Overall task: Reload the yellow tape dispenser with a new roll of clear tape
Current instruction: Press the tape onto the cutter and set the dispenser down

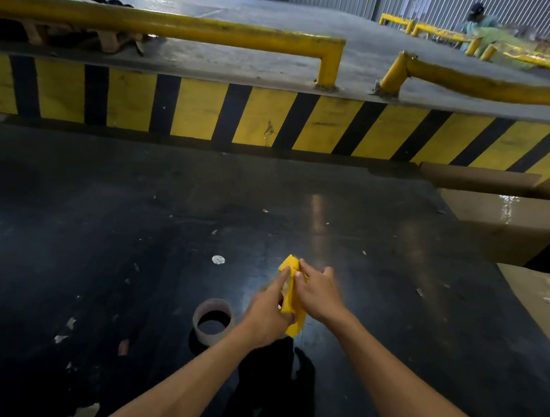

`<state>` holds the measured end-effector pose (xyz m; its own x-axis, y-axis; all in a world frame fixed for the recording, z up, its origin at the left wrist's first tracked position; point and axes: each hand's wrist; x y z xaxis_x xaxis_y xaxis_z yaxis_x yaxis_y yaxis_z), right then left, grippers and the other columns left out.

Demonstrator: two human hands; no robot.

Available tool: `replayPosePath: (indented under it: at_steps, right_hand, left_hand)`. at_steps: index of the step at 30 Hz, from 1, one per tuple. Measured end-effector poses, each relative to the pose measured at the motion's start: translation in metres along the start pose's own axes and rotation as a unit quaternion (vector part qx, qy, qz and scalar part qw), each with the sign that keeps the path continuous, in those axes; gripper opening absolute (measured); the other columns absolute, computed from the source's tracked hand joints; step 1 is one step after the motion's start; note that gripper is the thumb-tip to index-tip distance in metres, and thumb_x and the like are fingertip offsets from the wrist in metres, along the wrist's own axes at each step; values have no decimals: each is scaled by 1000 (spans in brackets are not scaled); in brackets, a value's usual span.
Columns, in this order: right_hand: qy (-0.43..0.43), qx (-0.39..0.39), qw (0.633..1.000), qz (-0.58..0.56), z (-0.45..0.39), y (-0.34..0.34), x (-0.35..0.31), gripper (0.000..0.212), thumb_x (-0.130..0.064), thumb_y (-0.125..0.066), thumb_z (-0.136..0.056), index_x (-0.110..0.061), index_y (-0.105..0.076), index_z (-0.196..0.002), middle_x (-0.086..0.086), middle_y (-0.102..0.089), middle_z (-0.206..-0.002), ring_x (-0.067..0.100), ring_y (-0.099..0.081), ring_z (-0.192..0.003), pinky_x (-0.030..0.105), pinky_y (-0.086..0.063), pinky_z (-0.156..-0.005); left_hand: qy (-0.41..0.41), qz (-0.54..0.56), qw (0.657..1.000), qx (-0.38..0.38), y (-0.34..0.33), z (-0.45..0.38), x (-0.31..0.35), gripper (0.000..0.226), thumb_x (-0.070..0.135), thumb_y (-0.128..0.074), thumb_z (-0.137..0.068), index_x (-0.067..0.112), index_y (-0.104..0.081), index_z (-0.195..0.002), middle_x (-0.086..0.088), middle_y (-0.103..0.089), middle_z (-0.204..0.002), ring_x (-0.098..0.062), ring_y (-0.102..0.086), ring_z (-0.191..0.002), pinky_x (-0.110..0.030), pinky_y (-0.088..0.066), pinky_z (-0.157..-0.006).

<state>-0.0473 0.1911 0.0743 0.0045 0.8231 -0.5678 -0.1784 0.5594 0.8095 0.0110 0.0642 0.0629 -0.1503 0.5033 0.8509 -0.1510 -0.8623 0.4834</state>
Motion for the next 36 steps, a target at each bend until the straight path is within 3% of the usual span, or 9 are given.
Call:
replayPosePath:
  at_steps: [4, 10, 14, 16, 19, 24, 29, 34, 36]
  right_hand:
    - [-74, -71, 980, -172, 0, -6, 10, 58, -44, -46, -98, -30, -35, -153, 14, -46, -151, 35, -52, -130, 50, -50, -103]
    - [-110, -142, 944, -277, 2, -14, 28, 67, -40, -58, -95, -50, -22, -151, 7, -55, -123, 27, -60, -99, 47, -62, -79]
    - [-104, -121, 926, -341, 1, -19, 35, 62, -36, -62, -95, -53, -33, -147, 7, -65, -116, 16, -65, -75, 30, -57, -54]
    - [-96, -110, 915, -376, 1, -23, 37, 60, -33, -62, -95, -53, -37, -145, 4, -69, -104, 12, -66, -68, 26, -56, -53]
    - [-89, -118, 892, -426, -1, -25, 43, 62, -28, -67, -92, -55, -41, -142, 13, -74, -111, 13, -71, -73, 25, -57, -58]
    - [-90, -135, 870, -466, -9, -26, 53, 60, -20, -71, -90, -52, -51, -136, 20, -75, -110, 25, -72, -84, 41, -56, -73]
    - [-118, -141, 862, -472, -23, -37, 70, 56, -20, -71, -89, -52, -55, -132, 13, -76, -107, 19, -69, -73, 34, -59, -64]
    - [-149, -178, 859, -456, -33, -49, 88, 51, -24, -71, -89, -64, -57, -119, 9, -75, -90, 22, -67, -71, 33, -55, -62]
    - [-151, -201, 861, -442, -36, -52, 93, 50, -27, -70, -90, -66, -55, -117, 9, -76, -85, 23, -67, -70, 33, -56, -62]
  left_hand:
    - [-10, -56, 997, 56, -19, 2, -7, 71, 11, -69, -84, 18, -39, -148, -6, -68, -117, -28, -65, -111, -43, -54, -94]
    - [-38, -109, 990, 82, -40, 1, -23, 76, 6, -66, -84, 28, -26, -144, -1, -68, -101, -24, -68, -101, -35, -55, -81]
    - [-36, -119, 986, 113, -43, -5, -25, 67, 13, -73, -84, 27, -30, -132, -3, -73, -108, -26, -69, -105, -36, -54, -79]
    - [-34, -128, 982, 139, -43, -7, -24, 60, 17, -74, -84, 27, -32, -126, -3, -73, -110, -27, -67, -108, -38, -54, -80]
    - [-43, -141, 978, 147, -42, -9, -22, 52, 22, -73, -86, 22, -36, -123, -4, -72, -115, -28, -63, -114, -38, -53, -85]
    - [-79, -219, 966, 108, -34, -16, -21, 54, 44, -66, -86, 22, -41, -128, 2, -74, -116, -22, -66, -116, -38, -42, -100]
    - [-151, -256, 942, 157, -15, -15, -39, 53, 52, -48, -89, 28, -51, -136, 7, -63, -135, -19, -55, -125, -36, -42, -97]
    - [6, -276, 960, -49, -12, -21, -63, 112, 66, -64, -82, 20, 0, -162, -6, -6, -172, -29, -13, -156, -49, -29, -122]
    - [32, -275, 957, -80, -18, -23, -64, 121, 62, -74, -78, 20, 1, -162, -7, -4, -172, -29, -17, -156, -46, -31, -120]
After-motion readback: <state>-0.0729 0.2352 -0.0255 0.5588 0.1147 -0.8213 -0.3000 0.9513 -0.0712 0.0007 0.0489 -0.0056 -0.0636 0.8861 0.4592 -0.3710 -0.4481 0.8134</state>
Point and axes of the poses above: each hand's wrist, its own z-axis away from the middle knuckle, its own y-axis out of the back of the hand, x = y × z
